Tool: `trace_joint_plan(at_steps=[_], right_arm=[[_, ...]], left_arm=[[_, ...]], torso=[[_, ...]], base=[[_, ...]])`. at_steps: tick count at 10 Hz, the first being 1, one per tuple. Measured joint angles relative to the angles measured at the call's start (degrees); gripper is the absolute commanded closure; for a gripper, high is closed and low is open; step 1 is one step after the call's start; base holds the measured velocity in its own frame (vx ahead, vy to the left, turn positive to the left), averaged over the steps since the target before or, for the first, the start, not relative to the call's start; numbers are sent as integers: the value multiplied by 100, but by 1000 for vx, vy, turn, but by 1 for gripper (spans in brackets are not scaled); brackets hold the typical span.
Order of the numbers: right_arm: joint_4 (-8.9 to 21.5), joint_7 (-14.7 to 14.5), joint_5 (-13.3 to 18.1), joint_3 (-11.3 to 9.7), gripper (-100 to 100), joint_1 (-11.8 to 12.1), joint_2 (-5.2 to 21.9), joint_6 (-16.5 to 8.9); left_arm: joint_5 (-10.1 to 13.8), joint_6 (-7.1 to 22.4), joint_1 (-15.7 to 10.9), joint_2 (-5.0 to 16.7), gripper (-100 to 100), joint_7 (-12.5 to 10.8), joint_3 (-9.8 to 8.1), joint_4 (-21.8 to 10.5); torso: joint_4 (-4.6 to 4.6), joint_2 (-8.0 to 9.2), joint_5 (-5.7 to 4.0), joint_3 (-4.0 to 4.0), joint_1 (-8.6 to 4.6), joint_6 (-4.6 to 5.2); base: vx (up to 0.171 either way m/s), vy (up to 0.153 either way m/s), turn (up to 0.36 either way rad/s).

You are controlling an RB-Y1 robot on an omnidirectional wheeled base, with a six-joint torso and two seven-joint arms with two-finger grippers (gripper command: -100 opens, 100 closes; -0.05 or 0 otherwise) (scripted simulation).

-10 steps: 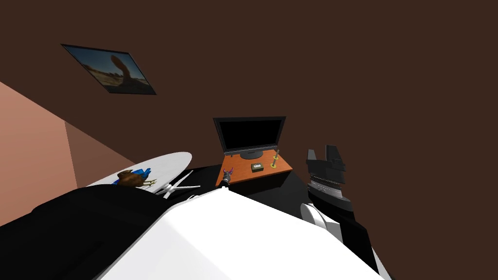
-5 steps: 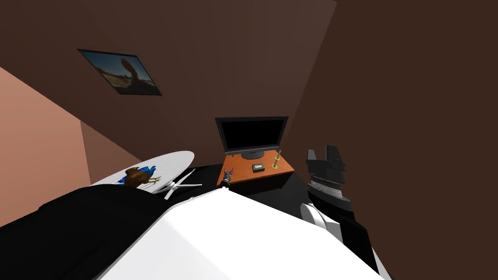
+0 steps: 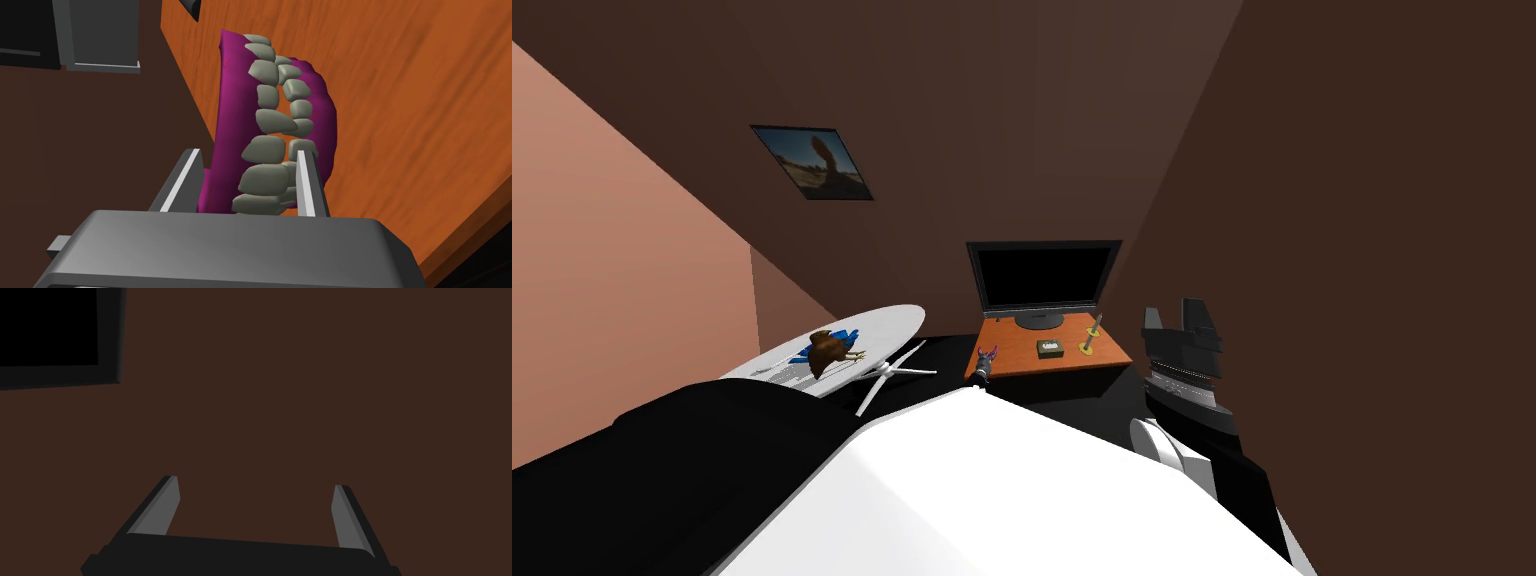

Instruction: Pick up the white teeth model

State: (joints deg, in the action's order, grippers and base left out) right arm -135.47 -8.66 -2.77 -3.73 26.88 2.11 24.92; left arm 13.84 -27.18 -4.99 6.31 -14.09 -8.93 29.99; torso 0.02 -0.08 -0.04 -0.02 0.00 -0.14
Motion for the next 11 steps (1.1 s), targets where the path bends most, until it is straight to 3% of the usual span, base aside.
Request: trace_joint_plan(at_steps=[1,2,3,5,7,8,9,10,11], right_arm=[[0,0,0,0,0,0,0,0],[0,0,0,-1,0,-1,0,0],[0,0,0,-1,0,-2,0,0],[0,0,0,0,0,-1,0,0],[0,0,0,0,0,0,0,0],[0,0,0,0,0,0,0,0],[0,0,0,0,0,-1,0,0],[0,0,0,-1,0,-2,0,0],[0,0,0,-1,0,-2,0,0]], left_arm=[[-60,-70,-32,-32,100,-17,135,-125],[-87,51,124,-91,100,31,166,123],[-90,94,103,-100,100,57,169,154],[-136,190,214,-147,100,73,255,440],[-252,476,499,-310,100,185,442,1049],[-309,535,532,-377,100,219,553,1151],[-371,721,718,-411,100,226,691,1555],[-395,686,664,-425,100,214,749,1448],[-397,652,652,-429,0,211,755,1416]], torso=[[-2,-5,1,-4,4,2],[-1,0,2,-1,0,9],[2,-3,6,-1,-1,19],[1,-1,3,0,0,7],[3,-11,5,-4,1,9],[1,-17,5,-8,2,10],[4,-17,2,-7,1,12],[0,-15,5,-8,2,17],[3,-3,3,-1,1,15]], base=[[37,10,93],[7,2,-14],[-2,-2,-34],[31,5,279],[61,9,325],[67,7,249],[47,9,87],[0,0,0],[0,0,0]])
